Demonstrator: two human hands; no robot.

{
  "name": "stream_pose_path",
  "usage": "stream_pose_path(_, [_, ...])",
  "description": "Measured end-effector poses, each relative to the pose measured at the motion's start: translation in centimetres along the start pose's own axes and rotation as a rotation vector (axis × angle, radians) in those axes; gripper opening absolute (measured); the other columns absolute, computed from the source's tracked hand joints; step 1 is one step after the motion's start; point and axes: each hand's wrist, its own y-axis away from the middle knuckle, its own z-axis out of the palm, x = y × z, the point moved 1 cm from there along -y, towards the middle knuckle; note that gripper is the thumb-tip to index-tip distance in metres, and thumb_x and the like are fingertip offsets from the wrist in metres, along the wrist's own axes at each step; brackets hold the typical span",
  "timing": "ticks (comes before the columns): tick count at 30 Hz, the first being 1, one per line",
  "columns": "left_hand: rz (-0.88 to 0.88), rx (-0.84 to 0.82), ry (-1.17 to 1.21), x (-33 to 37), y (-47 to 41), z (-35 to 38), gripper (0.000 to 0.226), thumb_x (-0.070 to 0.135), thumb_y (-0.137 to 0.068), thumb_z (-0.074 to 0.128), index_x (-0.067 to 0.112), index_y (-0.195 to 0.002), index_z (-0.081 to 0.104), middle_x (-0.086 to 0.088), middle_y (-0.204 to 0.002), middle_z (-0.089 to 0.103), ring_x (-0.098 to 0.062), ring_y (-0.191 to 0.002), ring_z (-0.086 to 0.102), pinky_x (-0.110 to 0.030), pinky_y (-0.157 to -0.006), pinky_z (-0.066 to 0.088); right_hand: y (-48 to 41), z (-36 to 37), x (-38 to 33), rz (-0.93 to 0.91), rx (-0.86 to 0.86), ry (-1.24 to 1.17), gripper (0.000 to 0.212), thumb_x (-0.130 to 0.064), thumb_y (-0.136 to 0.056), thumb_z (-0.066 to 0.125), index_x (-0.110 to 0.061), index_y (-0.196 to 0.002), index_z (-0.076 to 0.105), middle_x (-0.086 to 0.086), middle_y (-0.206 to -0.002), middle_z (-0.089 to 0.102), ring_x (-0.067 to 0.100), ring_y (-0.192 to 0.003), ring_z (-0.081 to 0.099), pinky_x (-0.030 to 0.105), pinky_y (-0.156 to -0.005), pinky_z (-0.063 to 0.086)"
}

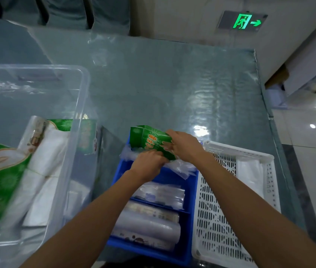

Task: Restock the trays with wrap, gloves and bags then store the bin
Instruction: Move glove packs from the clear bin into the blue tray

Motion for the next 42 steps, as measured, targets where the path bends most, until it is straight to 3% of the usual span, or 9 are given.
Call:
stream_pose_path(7, [-0.010,-0.004,-0.005,-1.0,-0.9,-0.1,0.029,0.007,-0.086,0.058,0.026,-0.101,0.074,0.004,-0.101,0.072,-0.023,-0.086,0.064,-0.031,-0.064,0.043,-1.1,0.2,0.0,-0.042,0.036,0.062,0.042,-0.031,-0.095,0.057,-0.019,-0.134,0.047,0.009,-0.123,0.064,0.032,-0.104,0.061,0.039,-0.084,0.045])
stream_pose_path(13, [-0.045,-0.071,0.002,-1.8,-2.0,0.4,0.027,0.011,-0.087,0.056,0.027,-0.099,0.074,0.002,-0.098,0.073,-0.025,-0.083,0.065,-0.034,-0.064,0.050,-0.8,1.4,0.2,-0.064,0.123,0.157,0.061,-0.028,-0.094,0.056,-0.017,-0.150,0.033,0.008,-0.144,0.049,0.030,-0.128,0.046,0.043,-0.104,0.034])
stream_pose_path(20, [-0.084,-0.156,0.001,-2.8,-2.7,1.2,0.027,0.010,-0.086,0.054,0.023,-0.102,0.071,-0.003,-0.102,0.072,-0.029,-0.085,0.065,-0.034,-0.062,0.044,3.3,3.5,-0.1,-0.181,0.502,0.070,0.034,-0.018,-0.087,0.051,-0.011,-0.117,0.067,0.010,-0.124,0.064,0.031,-0.109,0.058,0.047,-0.093,0.047])
stream_pose_path(24, [-0.104,-0.166,0.056,-3.3,-2.6,1.4,0.023,0.015,-0.086,0.053,0.026,-0.098,0.070,0.002,-0.100,0.072,-0.023,-0.086,0.064,-0.035,-0.066,0.050,5.9,6.0,0.2,-0.059,0.331,-0.032,0.043,-0.013,-0.087,0.065,-0.010,-0.129,0.060,0.008,-0.137,0.057,0.025,-0.116,0.050,0.043,-0.100,0.047])
stream_pose_path(29, [-0.169,-0.157,0.168,-3.4,-2.2,1.8,0.021,0.019,-0.090,0.054,0.030,-0.099,0.071,0.007,-0.097,0.072,-0.018,-0.085,0.063,-0.041,-0.072,0.056,6.5,6.7,0.2,0.071,0.100,-0.079,0.029,-0.029,-0.096,0.055,-0.018,-0.123,0.059,0.003,-0.141,0.053,0.025,-0.126,0.048,0.041,-0.093,0.049])
stream_pose_path(33, [-0.264,-0.170,0.389,-3.9,-2.3,2.2,0.014,0.021,-0.086,0.070,0.024,-0.100,0.072,0.005,-0.097,0.073,-0.013,-0.086,0.066,-0.039,-0.080,0.058,6.1,6.3,0.1,0.177,0.035,-0.071,0.029,-0.005,-0.094,0.054,-0.015,-0.121,0.059,0.011,-0.115,0.062,0.027,-0.091,0.062,0.032,-0.064,0.041])
stream_pose_path(37, [-0.317,-0.149,0.569,-3.9,-2.0,1.2,0.029,0.017,-0.081,0.079,0.014,-0.109,0.072,0.000,-0.105,0.073,-0.009,-0.094,0.067,-0.024,-0.088,0.054,5.7,5.7,0.4,0.244,-0.008,-0.050,0.037,0.002,-0.093,0.050,-0.013,-0.127,0.051,0.012,-0.103,0.063,0.028,-0.082,0.065,0.033,-0.063,0.044])
stream_pose_path(39, [-0.324,-0.085,0.527,-4.1,-1.5,0.8,0.020,0.016,-0.086,0.072,0.014,-0.106,0.073,0.001,-0.103,0.073,-0.011,-0.093,0.066,-0.029,-0.087,0.055,5.6,5.6,0.3,0.255,-0.008,-0.042,0.030,0.001,-0.094,0.051,-0.013,-0.121,0.054,0.012,-0.100,0.064,0.027,-0.080,0.065,0.034,-0.065,0.049])
stream_pose_path(42, [-0.226,-0.011,0.213,-4.3,-0.6,0.4,0.016,0.022,-0.090,0.065,0.018,-0.100,0.076,0.003,-0.100,0.073,-0.018,-0.094,0.064,-0.038,-0.080,0.054,5.6,5.9,0.3,0.278,-0.051,-0.035,0.017,-0.004,-0.095,0.053,-0.011,-0.108,0.062,0.011,-0.099,0.065,0.025,-0.077,0.064,0.033,-0.063,0.047])
